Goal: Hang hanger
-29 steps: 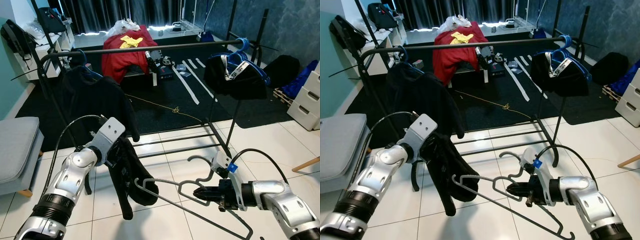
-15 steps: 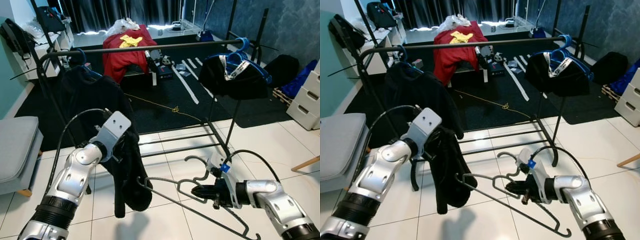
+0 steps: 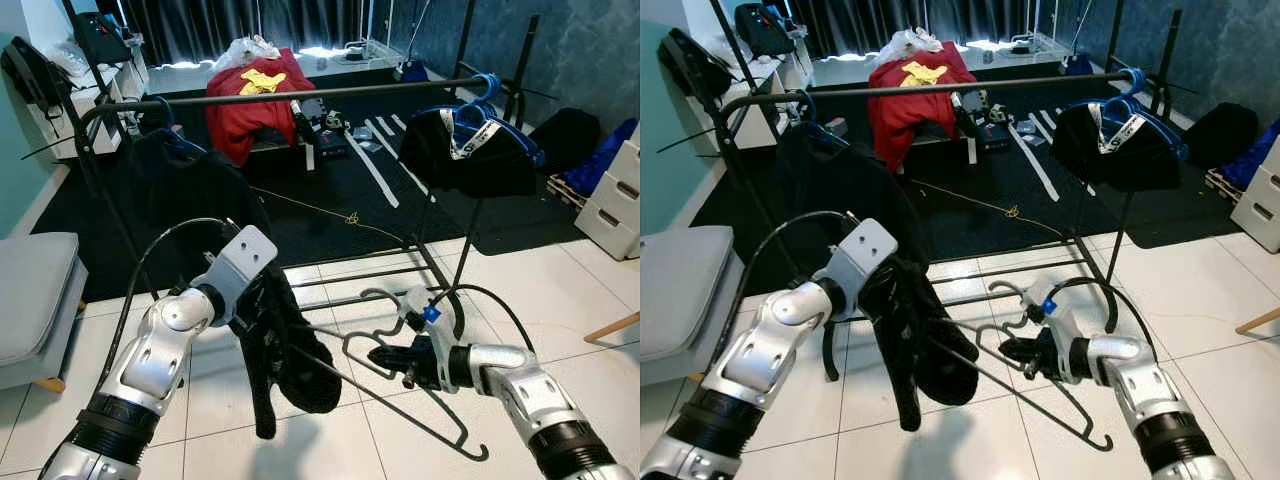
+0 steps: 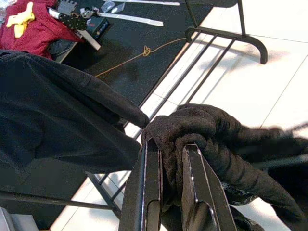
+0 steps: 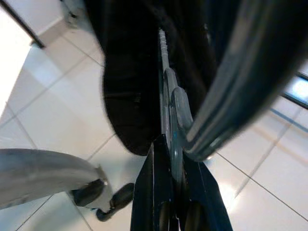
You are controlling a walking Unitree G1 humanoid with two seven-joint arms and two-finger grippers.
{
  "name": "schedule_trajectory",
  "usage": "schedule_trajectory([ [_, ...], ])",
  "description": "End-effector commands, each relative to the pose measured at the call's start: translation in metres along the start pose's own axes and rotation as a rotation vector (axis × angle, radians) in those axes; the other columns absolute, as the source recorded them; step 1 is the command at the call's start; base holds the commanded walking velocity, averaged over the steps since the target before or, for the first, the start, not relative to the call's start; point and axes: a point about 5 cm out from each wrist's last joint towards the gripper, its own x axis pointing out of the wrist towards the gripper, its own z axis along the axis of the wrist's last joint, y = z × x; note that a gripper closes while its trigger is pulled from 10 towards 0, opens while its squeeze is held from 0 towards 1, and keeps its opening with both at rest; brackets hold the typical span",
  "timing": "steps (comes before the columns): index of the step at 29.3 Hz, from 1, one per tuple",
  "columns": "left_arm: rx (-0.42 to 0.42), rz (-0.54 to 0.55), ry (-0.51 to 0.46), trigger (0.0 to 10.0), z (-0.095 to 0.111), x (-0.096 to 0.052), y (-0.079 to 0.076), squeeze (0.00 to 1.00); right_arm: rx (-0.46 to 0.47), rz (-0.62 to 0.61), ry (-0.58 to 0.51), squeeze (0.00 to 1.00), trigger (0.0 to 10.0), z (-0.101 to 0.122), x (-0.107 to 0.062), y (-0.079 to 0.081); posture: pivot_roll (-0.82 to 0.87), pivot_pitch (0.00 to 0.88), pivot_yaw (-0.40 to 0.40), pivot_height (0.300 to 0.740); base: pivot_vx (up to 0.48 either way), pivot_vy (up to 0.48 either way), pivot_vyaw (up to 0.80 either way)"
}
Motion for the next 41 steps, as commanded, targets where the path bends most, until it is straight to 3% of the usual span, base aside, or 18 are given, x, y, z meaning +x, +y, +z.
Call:
schedule_trajectory([
  [1, 0.027, 0.003, -0.01, 10.0, 0.005, -0.002, 0.002, 0.0, 0.024, -0.03, 0.013, 0.0, 10.0, -0.005, 0.003, -0.002, 0.0, 0.048, 0.063, 0.74, 0.0, 0.0, 0.0],
  [5, 0.04, -0.027, -0.061, 10.0, 0.014, -0.001, 0.0, 0.0, 0.17, -0.051, 0.075, 0.0, 10.0, -0.029, 0.012, 0.0, 0.0, 0.047, 0.062, 0.74, 0.0, 0.0, 0.0],
  [8, 0.043, -0.074, -0.092, 10.0, 0.019, -0.002, -0.006, 0.0, 0.226, -0.063, 0.097, 0.0, 10.0, -0.04, 0.015, 0.001, 0.0, 0.037, 0.062, 0.74, 0.0, 0.0, 0.0],
  [14, 0.017, -0.147, -0.179, 10.0, 0.035, -0.005, -0.013, 0.0, 0.359, -0.082, 0.052, 0.0, 10.0, -0.05, 0.021, 0.002, 0.0, 0.028, 0.064, 0.74, 0.0, 0.0, 0.0],
  [18, 0.001, -0.183, -0.209, 10.0, 0.04, -0.005, -0.017, 0.0, 0.427, -0.097, -0.015, 0.0, 10.0, -0.045, 0.023, -0.001, 0.0, 0.022, 0.064, 0.74, 0.0, 0.0, 0.0],
  [23, 0.033, -0.254, -0.218, 10.0, 0.038, -0.006, -0.028, 0.0, 0.548, -0.039, -0.236, 0.0, 10.0, -0.013, 0.028, -0.007, 0.0, 0.015, 0.064, 0.74, 0.0, 0.0, 0.0],
  [24, 0.033, -0.254, -0.218, 10.0, 0.038, -0.006, -0.028, 0.0, 0.548, -0.039, -0.236, 0.0, 10.0, -0.013, 0.028, -0.007, 0.0, 0.015, 0.064, 0.74, 0.0, 0.0, 0.0],
  [25, 0.05, -0.265, -0.212, 10.0, 0.036, -0.006, -0.03, 0.0, 0.587, -0.018, -0.306, 0.0, 10.0, -0.002, 0.028, -0.009, 0.0, 0.014, 0.064, 0.74, 0.0, 0.0, 0.0],
  [26, 0.098, -0.281, -0.198, 10.0, 0.032, -0.005, -0.032, 0.0, 0.697, 0.007, -0.432, 0.0, 10.0, 0.015, 0.03, -0.012, 0.0, 0.012, 0.063, 0.74, 0.0, 0.0, 0.0],
  [30, 0.112, -0.285, -0.194, 10.0, 0.031, -0.006, -0.033, 0.0, 0.731, 0.01, -0.458, 0.0, 10.0, 0.019, 0.03, -0.012, 0.0, 0.012, 0.063, 0.74, 0.0, 0.0, 0.0],
  [32, 0.115, -0.279, -0.193, 10.0, 0.031, -0.005, -0.032, 0.0, 0.768, 0.009, -0.442, 0.0, 10.0, 0.017, 0.033, -0.011, 0.0, 0.011, 0.063, 0.74, 0.0, 0.0, 0.0],
  [33, 0.124, -0.268, -0.201, 10.0, 0.032, -0.005, -0.031, 0.0, 0.703, -0.024, -0.321, 0.0, 10.0, 0.006, 0.038, -0.007, 0.0, 0.011, 0.067, 0.74, 0.0, 0.0, 0.0],
  [34, 0.124, -0.268, -0.201, 10.0, 0.032, -0.005, -0.031, 0.0, 0.703, -0.024, -0.321, 0.0, 10.0, 0.006, 0.038, -0.007, 0.0, 0.011, 0.067, 0.74, 0.0, 0.0, 0.0],
  [37, 0.135, -0.245, -0.248, 10.0, 0.039, -0.005, -0.026, 0.0, 0.428, -0.109, 0.028, 0.0, 10.0, -0.027, 0.044, 0.001, 0.0, 0.011, 0.07, 0.74, 0.0, 0.0, 0.0],
  [39, 0.135, -0.232, -0.285, 10.0, 0.045, -0.005, -0.024, 0.0, 0.478, -0.156, 0.039, 0.0, 10.0, -0.034, 0.044, -0.001, 0.0, 0.009, 0.068, 0.74, 0.0, 0.0, 0.0],
  [40, 0.135, -0.232, -0.285, 10.0, 0.045, -0.005, -0.024, 0.0, 0.478, -0.156, 0.039, 0.0, 10.0, -0.034, 0.044, -0.001, 0.0, 0.009, 0.068, 0.74, 0.0, 0.0, 0.0],
  [41, 0.135, -0.218, -0.302, 10.0, 0.048, -0.005, -0.021, 0.0, 0.443, -0.193, 0.106, 0.0, 10.0, -0.042, 0.04, -0.003, 0.0, 0.01, 0.068, 0.74, 0.0, 0.0, 0.0],
])
